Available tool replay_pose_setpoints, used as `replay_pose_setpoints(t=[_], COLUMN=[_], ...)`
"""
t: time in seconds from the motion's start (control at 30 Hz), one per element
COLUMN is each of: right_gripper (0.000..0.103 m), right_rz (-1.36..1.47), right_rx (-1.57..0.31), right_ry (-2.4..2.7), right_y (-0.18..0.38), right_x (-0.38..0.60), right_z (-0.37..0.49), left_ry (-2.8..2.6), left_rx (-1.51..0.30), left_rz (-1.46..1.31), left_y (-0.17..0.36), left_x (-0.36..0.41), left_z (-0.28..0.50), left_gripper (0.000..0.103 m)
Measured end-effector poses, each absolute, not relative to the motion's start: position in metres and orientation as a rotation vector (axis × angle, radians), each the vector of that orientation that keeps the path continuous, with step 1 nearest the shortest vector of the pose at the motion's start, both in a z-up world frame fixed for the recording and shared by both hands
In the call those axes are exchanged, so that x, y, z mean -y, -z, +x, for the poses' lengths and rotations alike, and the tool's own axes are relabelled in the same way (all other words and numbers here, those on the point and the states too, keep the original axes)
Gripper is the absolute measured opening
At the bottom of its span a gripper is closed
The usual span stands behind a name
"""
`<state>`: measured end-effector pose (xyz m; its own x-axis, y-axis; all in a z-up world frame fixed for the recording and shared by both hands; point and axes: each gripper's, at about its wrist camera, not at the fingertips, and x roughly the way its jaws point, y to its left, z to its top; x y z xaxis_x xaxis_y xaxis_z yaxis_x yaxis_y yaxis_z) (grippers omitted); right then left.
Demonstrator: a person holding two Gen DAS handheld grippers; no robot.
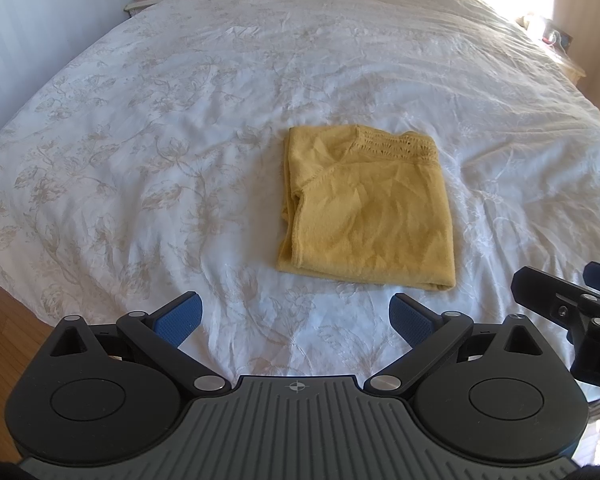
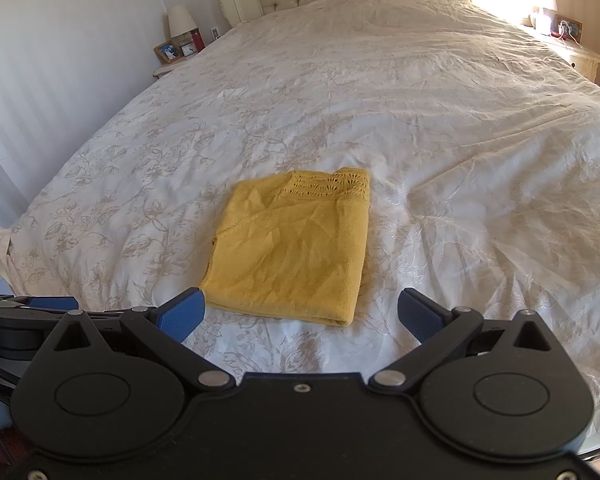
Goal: Fold small clothes
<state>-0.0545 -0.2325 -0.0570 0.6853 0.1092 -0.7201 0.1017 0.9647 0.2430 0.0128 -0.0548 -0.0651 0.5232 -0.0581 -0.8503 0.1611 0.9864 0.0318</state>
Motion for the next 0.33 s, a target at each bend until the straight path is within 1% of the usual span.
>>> replay_pose_setpoints(t=[0.2,0.33], right_gripper=[0.102,0.102], right_rz=[0.278,0.285], right_rx=[-0.826,-0.837], right_ry=[-0.005,-0.009], right_y=[0.0587,0.0615], right_x=[0.2259,0.2267], right_z=[-0.0498,-0.0441], left_ry=[0.133,0.140], left_rx=[-0.977,-0.990], left_rz=[0.121,0.112], left_y=[0.0641,0.0648], left_x=[0.0544,0.0526], left_z=[0.0145,0.0224], left_gripper=[0.101,0.101])
